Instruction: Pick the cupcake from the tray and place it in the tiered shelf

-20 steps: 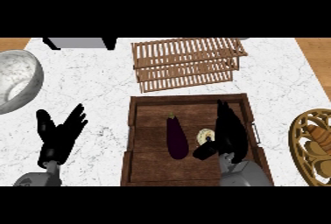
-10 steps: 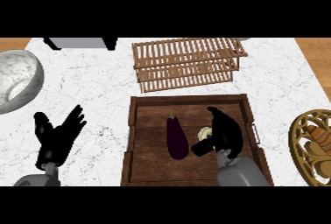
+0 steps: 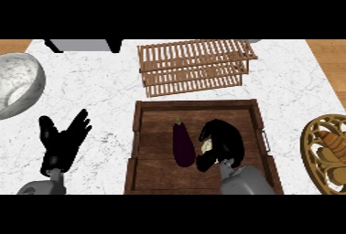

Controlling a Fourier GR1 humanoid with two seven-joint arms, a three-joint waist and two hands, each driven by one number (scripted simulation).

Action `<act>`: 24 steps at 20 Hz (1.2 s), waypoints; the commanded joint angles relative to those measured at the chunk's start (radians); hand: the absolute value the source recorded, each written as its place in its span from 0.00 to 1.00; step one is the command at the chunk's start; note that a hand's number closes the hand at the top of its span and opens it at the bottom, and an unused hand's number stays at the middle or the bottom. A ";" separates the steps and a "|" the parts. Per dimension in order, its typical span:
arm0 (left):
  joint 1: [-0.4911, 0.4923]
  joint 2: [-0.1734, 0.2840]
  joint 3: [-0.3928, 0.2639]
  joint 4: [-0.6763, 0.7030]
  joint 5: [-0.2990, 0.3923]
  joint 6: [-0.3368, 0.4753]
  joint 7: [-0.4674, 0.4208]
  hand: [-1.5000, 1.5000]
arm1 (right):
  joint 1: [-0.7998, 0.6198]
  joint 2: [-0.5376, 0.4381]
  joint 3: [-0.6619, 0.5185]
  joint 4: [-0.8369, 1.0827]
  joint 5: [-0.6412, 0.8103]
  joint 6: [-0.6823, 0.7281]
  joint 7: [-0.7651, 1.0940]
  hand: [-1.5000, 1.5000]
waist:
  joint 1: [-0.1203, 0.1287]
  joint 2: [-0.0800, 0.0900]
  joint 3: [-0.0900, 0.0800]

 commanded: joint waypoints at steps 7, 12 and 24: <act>0.005 0.002 -0.012 -0.037 0.012 -0.038 0.031 0.50 | -0.239 0.013 0.258 0.088 -0.217 0.096 -0.141 1.00 | 0.047 0.011 0.006; 0.036 -0.028 -0.032 -0.028 -0.016 -0.024 -0.002 0.50 | -0.333 0.013 0.358 -0.027 -0.241 -0.130 -0.091 1.00 | 0.027 0.007 0.005; -0.040 -0.015 0.022 0.017 -0.011 0.001 0.038 0.50 | -0.631 0.013 0.161 -0.483 -0.096 0.103 0.380 1.00 | -0.011 0.002 0.004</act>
